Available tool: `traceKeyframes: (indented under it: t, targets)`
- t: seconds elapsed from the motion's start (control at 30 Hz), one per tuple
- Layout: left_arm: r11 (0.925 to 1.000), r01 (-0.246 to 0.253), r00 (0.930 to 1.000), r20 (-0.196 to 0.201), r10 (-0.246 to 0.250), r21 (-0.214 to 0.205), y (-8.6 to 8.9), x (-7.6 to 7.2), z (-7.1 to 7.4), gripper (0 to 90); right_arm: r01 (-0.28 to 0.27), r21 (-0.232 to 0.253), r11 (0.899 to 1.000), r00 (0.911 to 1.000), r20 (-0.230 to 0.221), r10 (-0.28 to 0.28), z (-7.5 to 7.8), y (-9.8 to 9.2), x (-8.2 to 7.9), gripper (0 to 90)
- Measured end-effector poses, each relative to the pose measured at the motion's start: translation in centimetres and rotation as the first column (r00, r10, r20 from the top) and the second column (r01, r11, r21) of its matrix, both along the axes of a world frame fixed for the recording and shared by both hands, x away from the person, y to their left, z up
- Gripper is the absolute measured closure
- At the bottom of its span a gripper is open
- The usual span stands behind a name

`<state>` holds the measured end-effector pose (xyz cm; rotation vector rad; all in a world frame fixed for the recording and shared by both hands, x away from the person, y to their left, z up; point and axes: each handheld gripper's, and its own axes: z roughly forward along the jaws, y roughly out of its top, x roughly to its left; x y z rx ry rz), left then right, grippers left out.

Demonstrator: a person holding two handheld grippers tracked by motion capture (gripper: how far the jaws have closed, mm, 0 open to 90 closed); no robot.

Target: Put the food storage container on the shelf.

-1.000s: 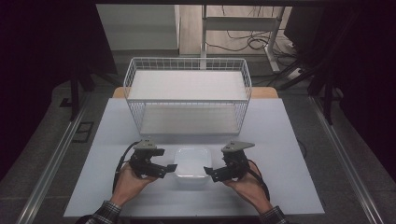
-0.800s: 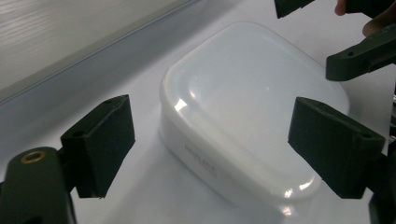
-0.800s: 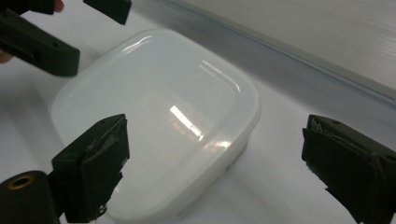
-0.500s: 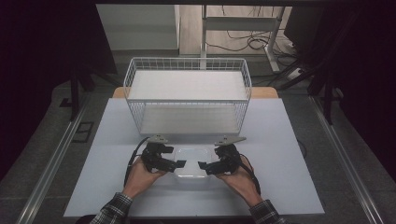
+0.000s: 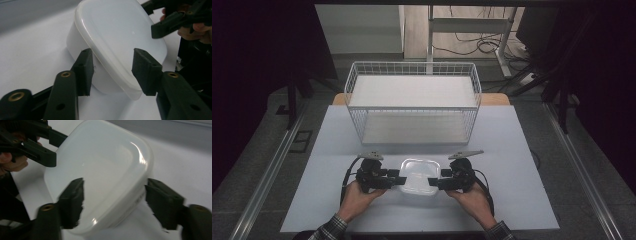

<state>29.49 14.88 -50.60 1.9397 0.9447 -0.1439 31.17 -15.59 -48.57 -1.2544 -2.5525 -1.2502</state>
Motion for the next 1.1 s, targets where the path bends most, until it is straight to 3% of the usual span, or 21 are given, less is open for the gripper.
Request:
traceKeyframes:
  t: [0.07,0.2,0.27,0.43,0.63,1.1]
  targets:
    - [0.9998,-0.020,0.9998,-0.008,0.020,-0.005,0.1,-0.4,0.1,55.7,0.024,0.012,1.000,0.9997,-0.007,-0.024,0.4,-0.4,-0.5,53.2]
    - [0.9983,-0.052,0.9986,0.008,0.052,-0.025,0.1,-1.0,0.4,65.0,0.063,0.026,0.998,0.9980,-0.011,-0.063,1.0,-1.0,-1.5,63.2]
    - [0.9966,-0.082,0.9962,0.029,0.082,-0.013,-0.1,-1.2,0.6,67.5,0.085,0.042,0.996,0.9963,0.008,-0.085,1.1,-1.1,-1.7,66.8]
    - [0.9906,-0.132,0.9902,0.042,0.133,-0.036,0.0,-1.3,0.6,79.2,0.118,0.052,0.992,0.9898,0.074,-0.121,1.6,-1.3,-1.9,78.0]
    - [0.9874,-0.157,0.9849,0.071,0.158,-0.017,-0.1,-1.3,1.2,79.3,0.127,0.043,0.991,0.9842,0.119,-0.131,1.7,-0.9,-1.9,78.2]
    - [0.9833,-0.182,0.9721,0.150,0.180,-0.001,0.3,-0.8,4.4,79.3,0.075,0.062,0.995,0.9693,0.230,-0.087,4.8,-0.4,-0.8,78.2]
